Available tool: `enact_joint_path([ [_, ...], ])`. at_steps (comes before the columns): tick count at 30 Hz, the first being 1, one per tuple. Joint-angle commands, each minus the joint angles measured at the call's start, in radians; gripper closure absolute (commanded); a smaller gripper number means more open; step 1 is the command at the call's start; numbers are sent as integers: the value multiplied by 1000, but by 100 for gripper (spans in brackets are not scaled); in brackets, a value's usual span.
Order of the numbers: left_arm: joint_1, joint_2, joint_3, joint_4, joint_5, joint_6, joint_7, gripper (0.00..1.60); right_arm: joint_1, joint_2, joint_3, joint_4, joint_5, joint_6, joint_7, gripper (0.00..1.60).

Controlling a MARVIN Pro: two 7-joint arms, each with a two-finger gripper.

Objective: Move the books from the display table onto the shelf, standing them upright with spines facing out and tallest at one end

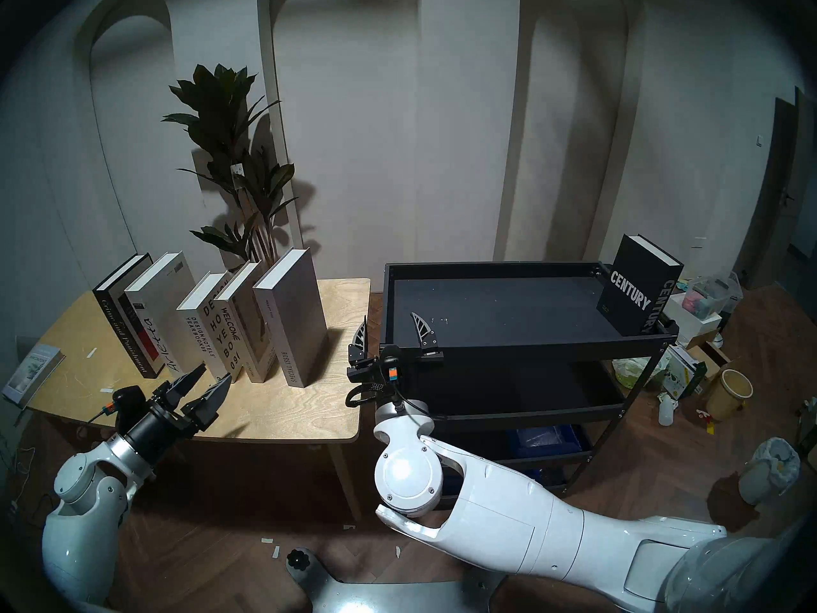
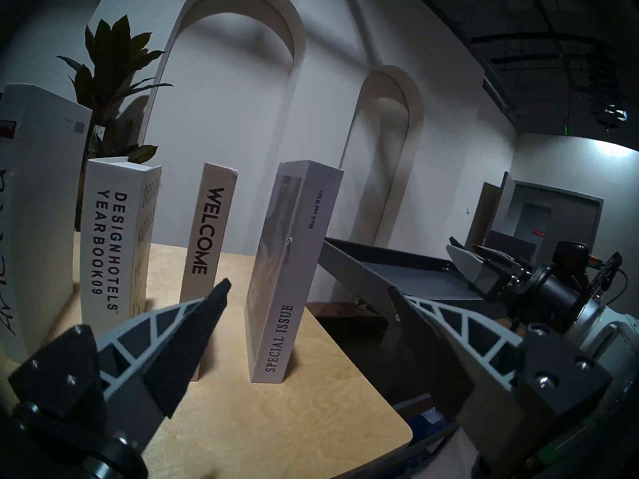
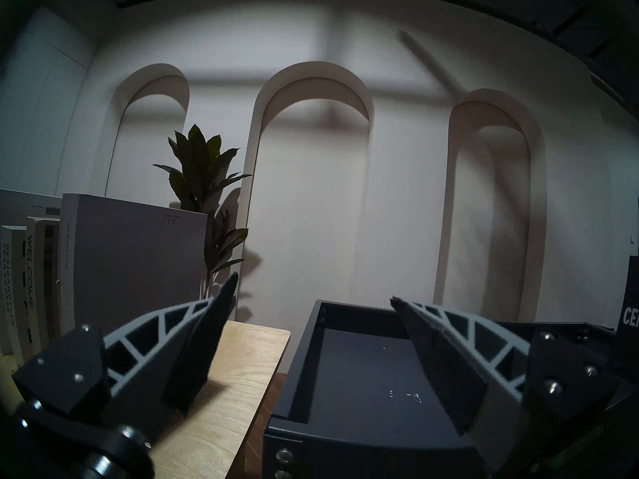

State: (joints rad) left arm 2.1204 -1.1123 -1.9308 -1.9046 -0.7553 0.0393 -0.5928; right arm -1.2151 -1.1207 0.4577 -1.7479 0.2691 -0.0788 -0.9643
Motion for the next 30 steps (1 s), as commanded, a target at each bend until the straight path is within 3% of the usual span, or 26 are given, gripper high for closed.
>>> enact_joint_path([
  [1,-49,24,-5,-29,201,-14,119,0,12,-1,4,-23,-5,-6,2,0],
  [5,-64,12,10,-41,273,-1,177,0,12,1,4,-24,-3,-7,4,0],
  [6,-77,-11,21,-52,325,13,215,0,13,2,4,-25,-2,-8,5,0],
  [12,-105,-87,51,-84,430,69,338,0,12,3,4,-27,-4,-8,6,0],
  [16,-113,-97,62,-88,427,84,405,0,11,3,4,-27,-4,-8,6,0],
  [23,-126,-114,22,-72,389,85,427,0,11,3,4,-28,-4,-8,6,0],
  [30,-178,-110,27,-32,352,67,405,0,13,4,3,-28,-4,-8,4,0],
])
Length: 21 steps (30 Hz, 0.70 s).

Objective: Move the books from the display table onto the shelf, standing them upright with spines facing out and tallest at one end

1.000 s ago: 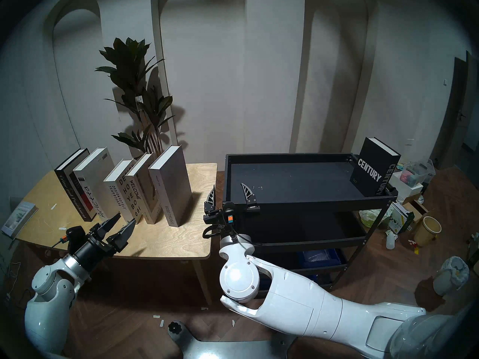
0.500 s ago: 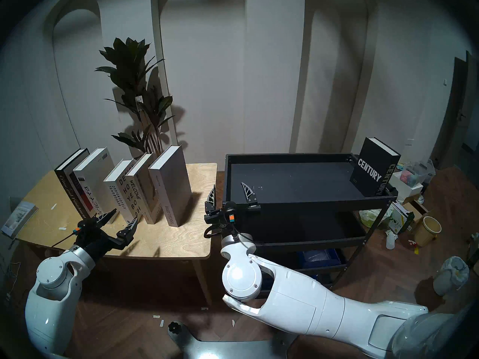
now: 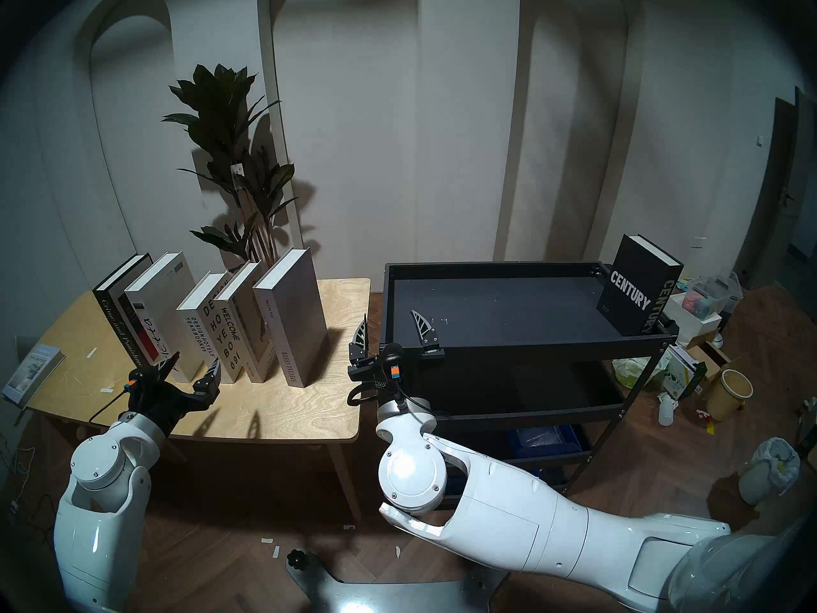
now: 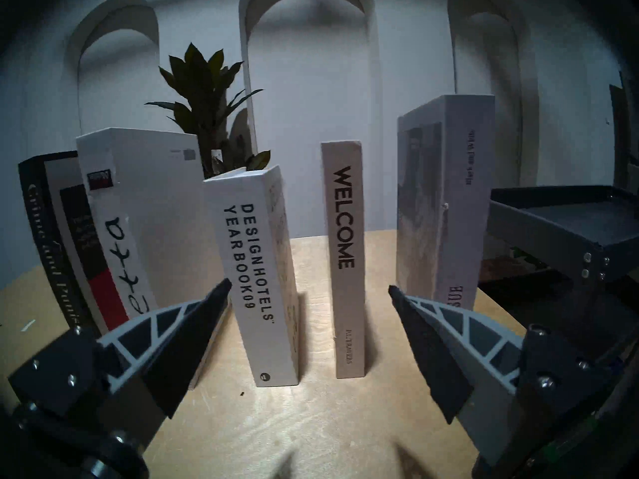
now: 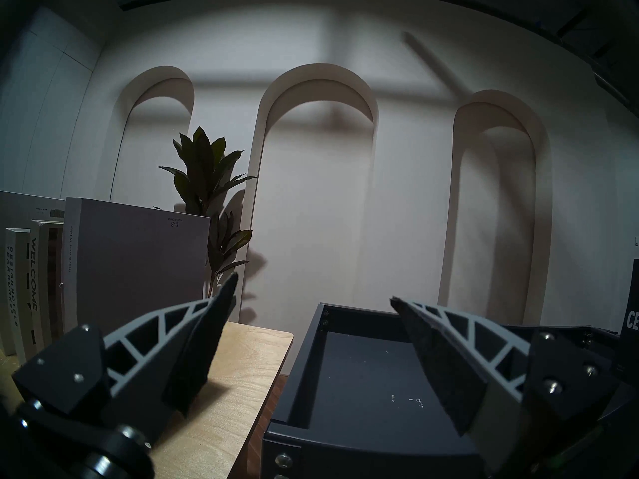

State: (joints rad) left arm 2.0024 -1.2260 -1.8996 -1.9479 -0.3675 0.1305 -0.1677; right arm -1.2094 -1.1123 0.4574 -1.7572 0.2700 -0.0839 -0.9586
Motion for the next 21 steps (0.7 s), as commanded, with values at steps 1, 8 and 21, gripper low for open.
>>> enact_joint_path([
  [1,-66,7,-1,16,-33,-24,-20,0,7,-5,3,-18,-5,-3,-2,0],
  [8,-143,50,9,121,-12,-58,-37,0,8,-5,2,-18,-4,-3,-3,0],
  [21,-279,88,20,240,-16,-83,-59,0,9,-5,0,-17,-4,-4,-5,0],
])
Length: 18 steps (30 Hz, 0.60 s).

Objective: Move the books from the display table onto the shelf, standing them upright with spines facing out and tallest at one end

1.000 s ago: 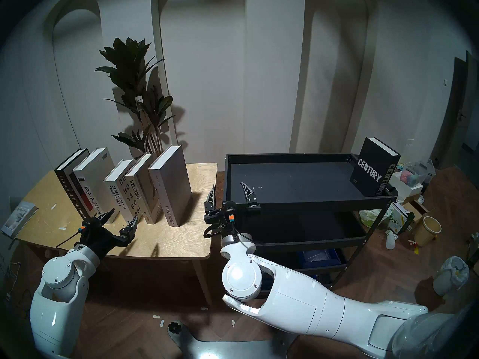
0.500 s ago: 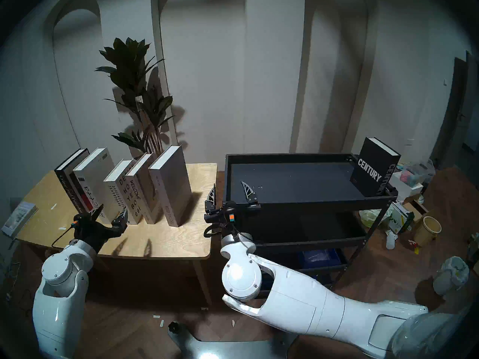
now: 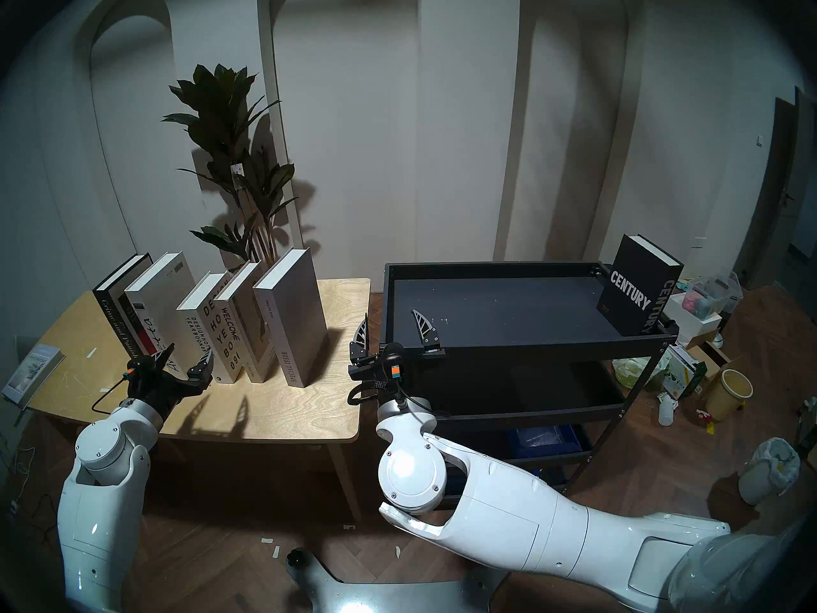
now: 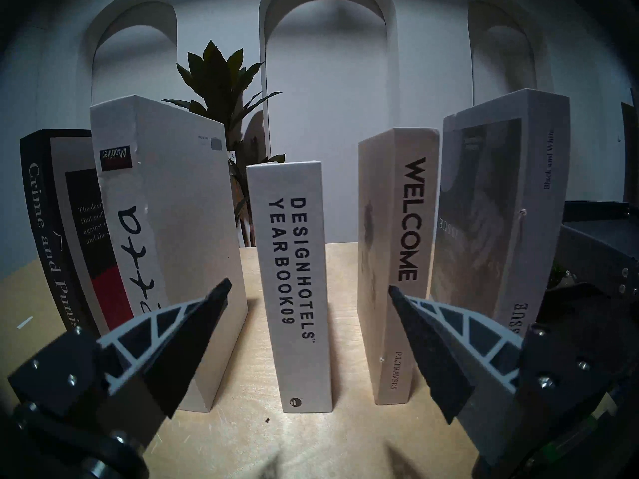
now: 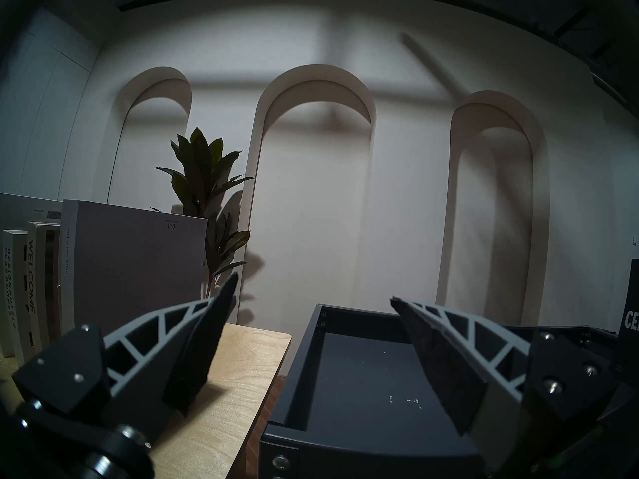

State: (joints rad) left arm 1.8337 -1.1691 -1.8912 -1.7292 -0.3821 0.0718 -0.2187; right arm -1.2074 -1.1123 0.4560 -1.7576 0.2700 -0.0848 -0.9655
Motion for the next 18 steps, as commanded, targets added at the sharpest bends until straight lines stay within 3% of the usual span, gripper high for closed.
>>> enact_joint_path([
  [1,-111,41,19,24,-8,-28,-7,0,7,-5,1,-16,-4,-3,2,0],
  [18,-260,79,67,176,-20,-50,-34,0,8,-4,0,-16,-3,-3,0,0],
])
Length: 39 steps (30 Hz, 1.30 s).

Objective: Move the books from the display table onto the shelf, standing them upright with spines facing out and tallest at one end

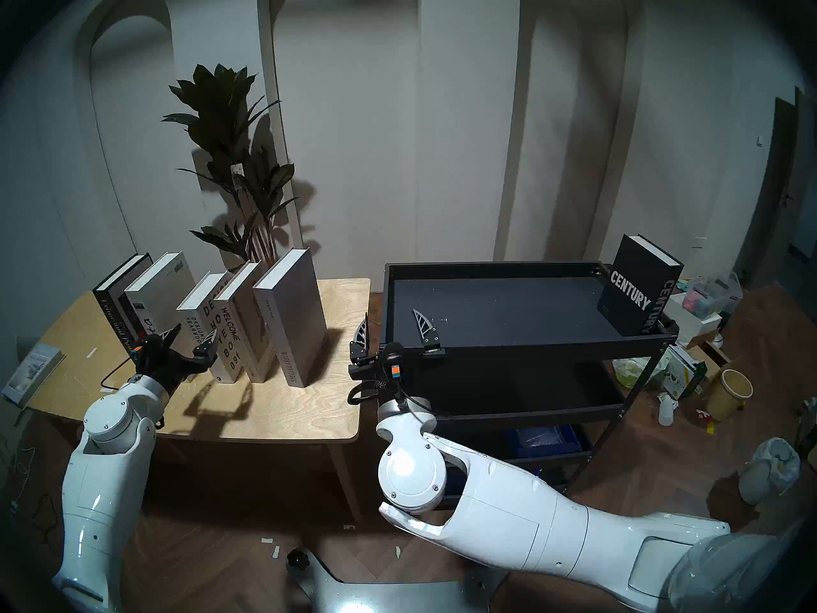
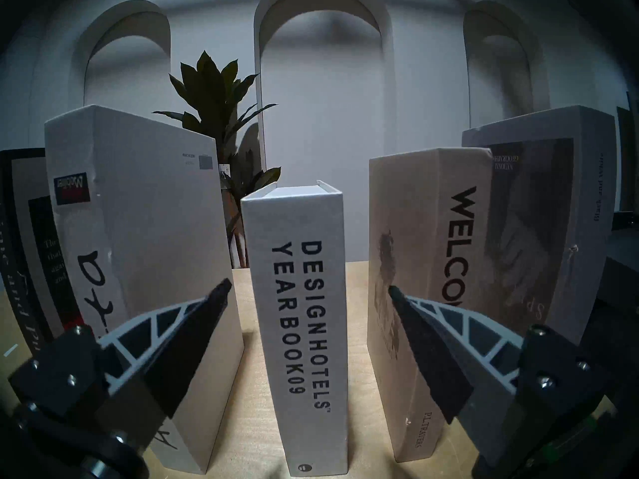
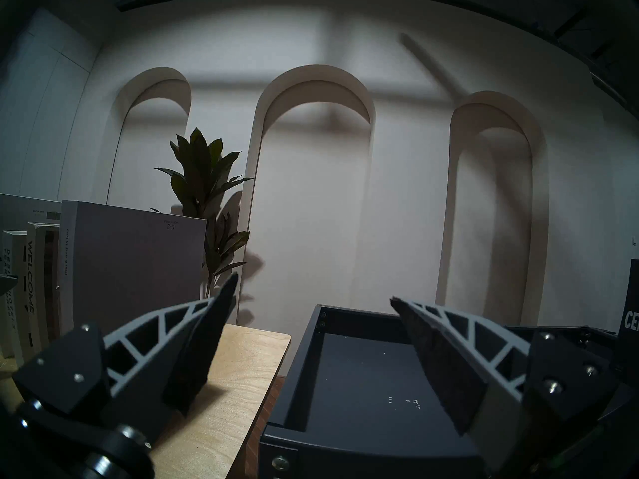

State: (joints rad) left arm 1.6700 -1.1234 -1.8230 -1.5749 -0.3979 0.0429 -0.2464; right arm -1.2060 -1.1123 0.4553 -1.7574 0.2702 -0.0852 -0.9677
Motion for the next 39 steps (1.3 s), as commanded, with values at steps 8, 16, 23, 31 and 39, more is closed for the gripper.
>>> enact_joint_path([
  [8,-173,51,14,117,-11,-44,-40,0,7,-4,0,-17,-3,-3,2,0],
  [16,-217,61,22,174,-50,-50,-101,0,8,-4,0,-17,-3,-3,2,0],
  [23,-214,52,28,196,-91,-47,-157,0,8,-3,0,-18,-3,-3,2,0],
  [31,-208,52,30,217,-143,-19,-217,15,8,-3,0,-18,-2,-3,2,0],
  [39,-199,52,32,209,-131,-27,-211,160,8,-3,0,-18,-2,-3,2,0],
])
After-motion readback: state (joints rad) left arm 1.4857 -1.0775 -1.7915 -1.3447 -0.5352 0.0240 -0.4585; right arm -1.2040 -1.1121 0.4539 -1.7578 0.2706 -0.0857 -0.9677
